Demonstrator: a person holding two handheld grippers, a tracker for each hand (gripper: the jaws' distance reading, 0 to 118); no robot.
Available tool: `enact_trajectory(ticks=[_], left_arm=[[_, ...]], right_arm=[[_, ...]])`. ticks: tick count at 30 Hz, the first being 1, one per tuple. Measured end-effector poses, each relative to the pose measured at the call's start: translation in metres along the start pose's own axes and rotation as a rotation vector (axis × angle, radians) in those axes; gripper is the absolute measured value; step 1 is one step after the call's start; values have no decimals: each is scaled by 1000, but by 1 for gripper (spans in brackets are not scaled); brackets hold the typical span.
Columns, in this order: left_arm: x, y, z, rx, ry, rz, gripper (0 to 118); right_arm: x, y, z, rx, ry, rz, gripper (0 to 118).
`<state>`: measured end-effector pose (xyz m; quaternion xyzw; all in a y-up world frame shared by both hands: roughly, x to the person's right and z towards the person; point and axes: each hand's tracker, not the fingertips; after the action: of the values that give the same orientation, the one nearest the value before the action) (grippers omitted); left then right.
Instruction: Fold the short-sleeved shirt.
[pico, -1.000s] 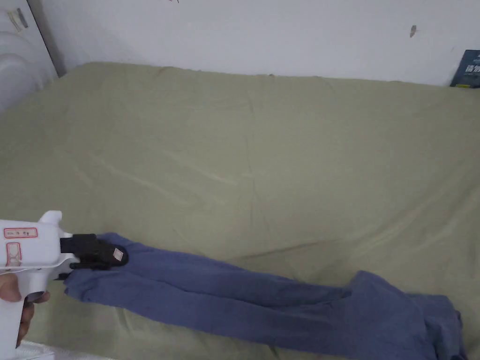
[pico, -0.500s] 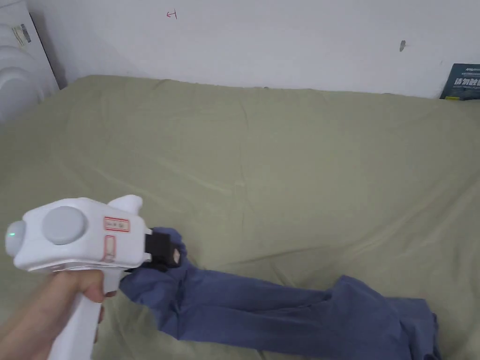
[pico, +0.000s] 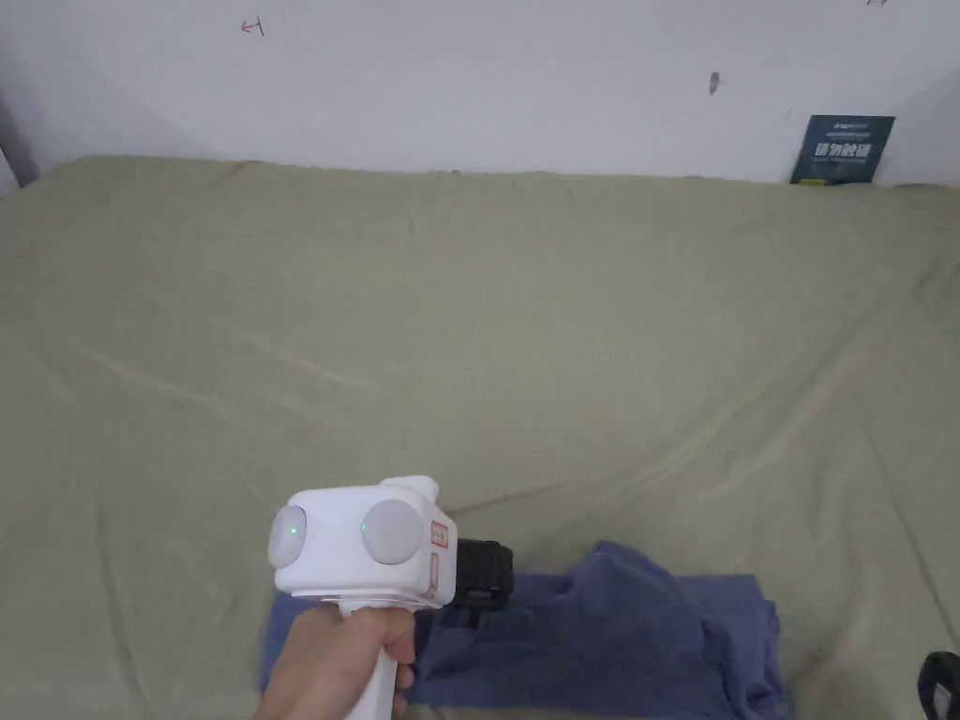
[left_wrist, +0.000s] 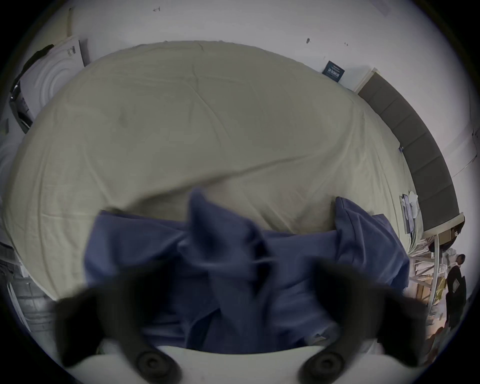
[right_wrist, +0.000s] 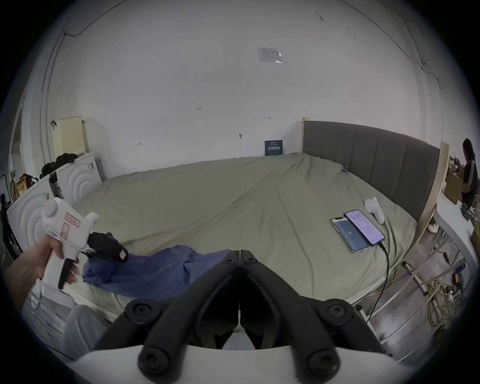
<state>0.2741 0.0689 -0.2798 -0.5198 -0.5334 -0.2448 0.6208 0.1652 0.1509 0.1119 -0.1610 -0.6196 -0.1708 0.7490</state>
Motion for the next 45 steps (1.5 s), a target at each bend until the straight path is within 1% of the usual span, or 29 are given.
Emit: enact_trajectory(ticks=[1,2,7,9,10,11,12,13,14,15,18,20,21,22,24,26,28,32,37,39,41,43,45], left_arm=[[1,2,4,30,36,-25,115],[2,2,10,27,40,-39,115],[-19,7,59,73,-66,-19,113],[-35,8,82,103,-104,-3,109],[-47,6,93,133,-139,17,105],[-61,6,102,146,-150,53,86],[-72,6,107,164,-174,80,53],[-87,6,106,190,-224,86,6],[-97,1,101,118,-227,102,0],[-104,-2,99,160,-242,158,0],[-115,-5,73,81,-323,208,0],[-108,-6,55,55,-374,221,0],[-101,-6,44,46,-374,225,0],[-109,4,26,41,-373,212,0],[-93,4,2,-5,-387,218,0],[-70,-9,-12,-40,-464,249,0],[-47,-14,-21,-33,-490,176,0],[-39,-28,-41,-40,-491,180,0],[-46,-20,-26,-36,-502,171,0],[-50,-13,-6,-25,-460,145,0],[-68,-6,27,43,-454,93,0],[-91,-3,59,92,-398,86,0],[-123,-4,84,149,-349,93,0]], right_arm=[[2,0,0,-4,-1,-5,0],[3,1,1,-5,-1,-11,0],[2,1,-2,-5,9,-16,0],[-2,1,-4,-6,21,-12,0],[-5,0,-5,-8,30,-11,0],[-7,0,-6,-10,41,-11,0],[-9,-1,-6,-11,48,-10,0],[-13,-1,-8,-15,56,-4,0],[-15,-2,-9,-19,63,1,0],[-17,-2,-9,-22,71,4,0],[-22,-4,-11,-35,84,10,0],[-23,-4,-11,-40,84,12,0],[-23,-4,-11,-44,83,14,0],[-23,-4,-11,-46,81,14,0],[-22,-5,-10,-50,77,13,0],[-20,-5,-9,-54,68,15,0],[-16,-6,-9,-60,58,13,0],[-12,-10,-16,-86,53,5,0],[-14,-11,-19,-101,60,-1,0],[-18,-10,-19,-97,64,4,0],[-22,-6,-18,-88,73,4,0],[-26,-4,-18,-81,90,8,0],[-32,-2,-18,-73,100,29,0]])
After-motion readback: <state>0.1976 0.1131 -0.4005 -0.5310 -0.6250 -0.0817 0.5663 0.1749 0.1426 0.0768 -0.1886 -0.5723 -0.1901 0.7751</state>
